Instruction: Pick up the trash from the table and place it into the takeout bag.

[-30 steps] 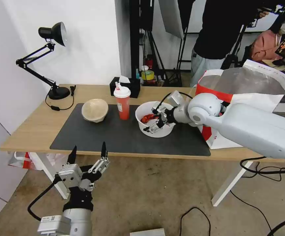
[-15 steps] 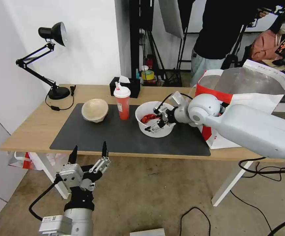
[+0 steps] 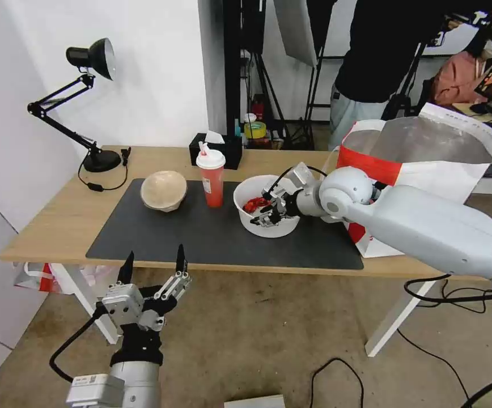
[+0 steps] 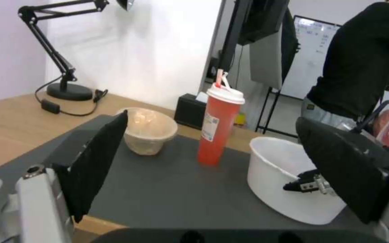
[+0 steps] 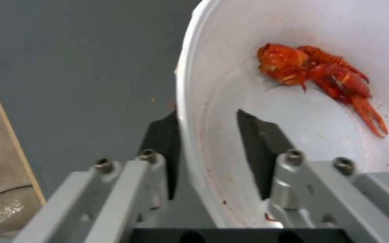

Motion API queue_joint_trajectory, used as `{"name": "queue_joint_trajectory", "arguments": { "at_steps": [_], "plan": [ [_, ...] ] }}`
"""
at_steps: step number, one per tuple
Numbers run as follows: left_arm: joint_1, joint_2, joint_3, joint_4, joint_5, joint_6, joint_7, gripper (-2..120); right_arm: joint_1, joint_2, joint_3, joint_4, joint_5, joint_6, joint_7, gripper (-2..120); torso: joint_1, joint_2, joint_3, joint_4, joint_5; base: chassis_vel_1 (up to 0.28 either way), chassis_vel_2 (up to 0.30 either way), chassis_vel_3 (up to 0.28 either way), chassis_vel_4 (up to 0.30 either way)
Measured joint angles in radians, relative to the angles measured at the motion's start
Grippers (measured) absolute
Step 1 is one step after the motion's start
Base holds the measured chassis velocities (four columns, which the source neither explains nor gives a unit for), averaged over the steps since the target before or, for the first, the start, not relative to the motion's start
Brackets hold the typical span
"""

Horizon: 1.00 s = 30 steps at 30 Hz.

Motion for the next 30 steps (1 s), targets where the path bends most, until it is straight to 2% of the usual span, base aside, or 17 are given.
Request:
{"name": "queue_joint_trajectory", "arguments": {
  "at_steps": [2,3,5,6,9,24,30],
  "plan": [
    [0.002,-0.001,0.002,0.0,0.001,-0.002,0.0,100,-0.006,0.002,0.001,0.0,0.005,0.0,0.006,25,0.0,0.0,0.0,0.0,0.0,0.0,0.0,0.0,0.0],
    [0.002,-0.001,0.002,0.0,0.001,-0.002,0.0,100,-0.006,0.002,0.001,0.0,0.005,0.0,0.006,25,0.0,0.0,0.0,0.0,0.0,0.0,0.0,0.0,0.0],
    [0.004,0.0,0.002,0.0,0.003,-0.006,0.001,100,-0.013,0.002,0.002,0.003,0.014,0.0,0.014,11,0.0,0.0,0.0,0.0,0.0,0.0,0.0,0.0,0.0],
    [0.004,0.0,0.002,0.0,0.003,-0.006,0.001,100,-0.013,0.002,0.002,0.003,0.014,0.0,0.014,11,0.0,0.0,0.0,0.0,0.0,0.0,0.0,0.0,0.0],
    [0.006,0.0,0.002,0.0,0.006,-0.01,0.002,100,-0.019,0.008,0.002,0.003,0.026,0.0,0.029,0,0.0,0.0,0.0,-0.0001,-0.0001,0.0,0.0,0.0,0.0],
    [-0.005,0.0,0.008,0.0,0.012,-0.016,0.002,100,-0.029,0.023,0.008,-0.018,0.041,0.002,0.035,0,0.0,0.0,0.0,0.0,0.0001,0.0,0.0,0.0,0.0],
    [-0.007,0.0,0.007,0.0,0.011,-0.016,0.0,100,0.003,0.003,0.012,0.007,0.065,0.0,0.032,0,0.0,0.0,0.0,0.0001,0.0001,0.0,0.0,0.0,0.0]
  ]
}}
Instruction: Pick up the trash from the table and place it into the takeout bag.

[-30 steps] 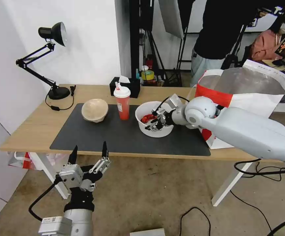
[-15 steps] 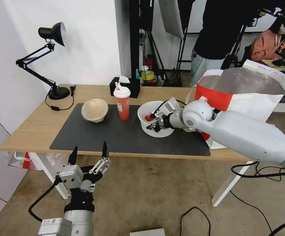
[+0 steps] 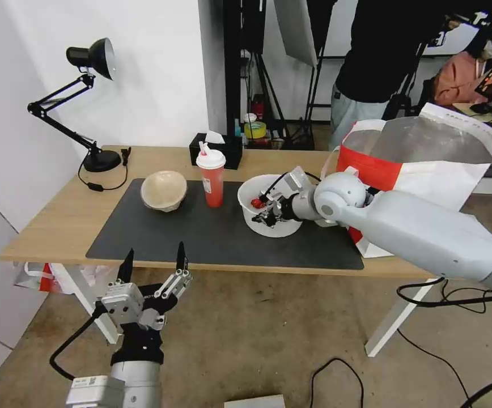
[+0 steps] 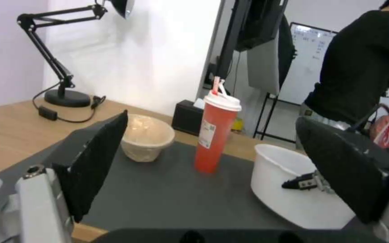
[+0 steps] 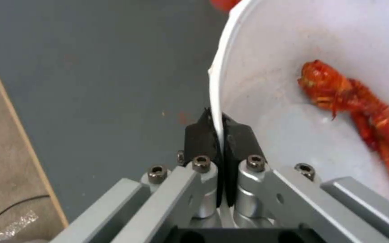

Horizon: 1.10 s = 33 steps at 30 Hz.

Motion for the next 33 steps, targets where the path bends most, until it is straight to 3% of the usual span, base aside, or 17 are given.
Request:
{"name": "queue_joint_trajectory", "arguments": {
  "at_steps": [33],
  "plan": [
    [0.045,-0.013,0.008,0.0,0.016,0.017,-0.003,100,0.153,-0.138,0.108,0.145,0.125,0.0,-0.001,0,0.0,0.0,0.0,-0.0001,0.0,0.0,0.0,0.0,0.0]
  ]
}}
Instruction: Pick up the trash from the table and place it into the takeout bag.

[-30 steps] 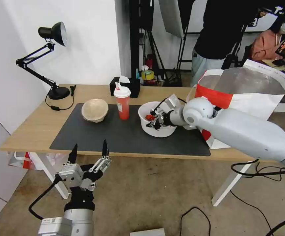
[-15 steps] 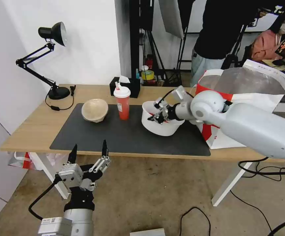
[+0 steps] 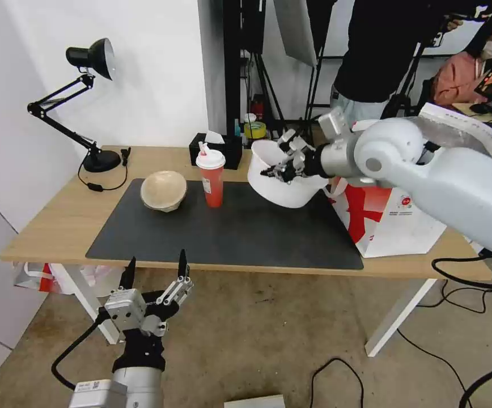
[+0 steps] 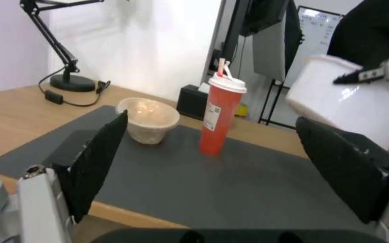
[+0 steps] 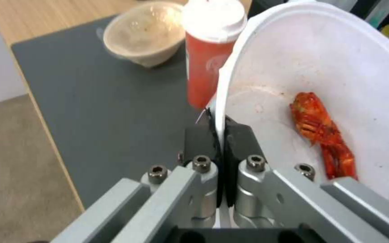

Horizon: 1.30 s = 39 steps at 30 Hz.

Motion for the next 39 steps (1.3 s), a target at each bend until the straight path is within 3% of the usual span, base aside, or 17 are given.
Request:
{"name": "queue_joint_trajectory", "arguments": {
  "at_steps": [28,39],
  "plan": [
    [0.035,-0.014,-0.001,0.0,0.025,-0.012,0.002,100,0.224,-0.003,-0.029,-0.008,0.071,0.0,-0.039,0,0.0,0.0,0.0,0.0001,0.0,0.0,0.0,0.0,0.0],
    [0.024,-0.002,0.0,0.0,0.022,-0.013,0.001,100,0.247,-0.055,-0.029,-0.015,0.046,0.0,-0.079,0,0.0,0.0,0.0,0.0,0.0,0.0,0.0,0.0,0.0]
  ]
}}
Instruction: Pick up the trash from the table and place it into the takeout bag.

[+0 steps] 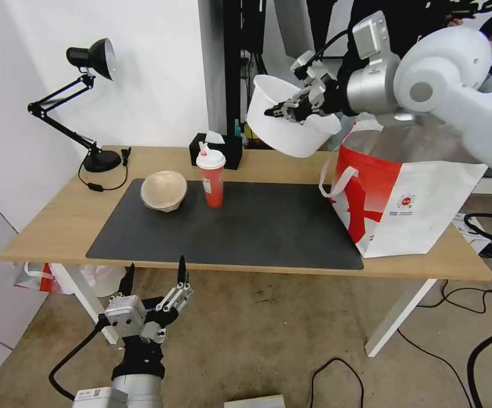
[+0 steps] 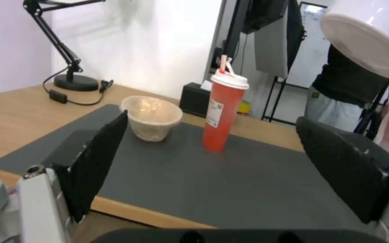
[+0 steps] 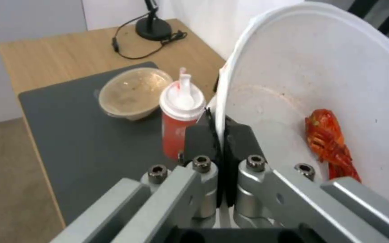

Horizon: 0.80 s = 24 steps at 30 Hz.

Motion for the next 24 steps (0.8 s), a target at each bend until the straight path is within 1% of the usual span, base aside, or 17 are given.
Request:
{"name": "queue_joint_trajectory", "arguments": {
  "at_steps": [6,10,14,24],
  "plan": [
    [-0.004,0.006,0.0,0.0,-0.003,0.0,-0.001,100,-0.023,-0.032,0.027,-0.002,-0.016,0.0,-0.018,0,0.0,0.0,0.0,0.0,0.0001,0.0,0.0,0.0,0.0],
    [-0.022,0.014,0.002,0.0,-0.017,0.0,-0.002,100,-0.04,-0.081,0.055,-0.009,-0.037,0.0,-0.044,0,0.0,0.0,0.0,-0.0002,0.0002,0.0,0.0,0.0,0.0],
    [-0.025,0.023,0.002,0.0,-0.022,0.0,-0.003,100,-0.04,-0.106,0.077,-0.017,-0.036,0.0,-0.053,0,0.0,0.0,0.0,-0.0001,0.0002,0.0,0.0,0.0,0.0],
    [-0.023,0.031,0.006,0.0,-0.023,0.001,-0.003,100,-0.027,-0.15,0.088,-0.026,-0.035,0.0,-0.067,0,0.0,0.0,0.0,0.0,0.0001,0.0,0.0,0.0,0.0]
  ]
}}
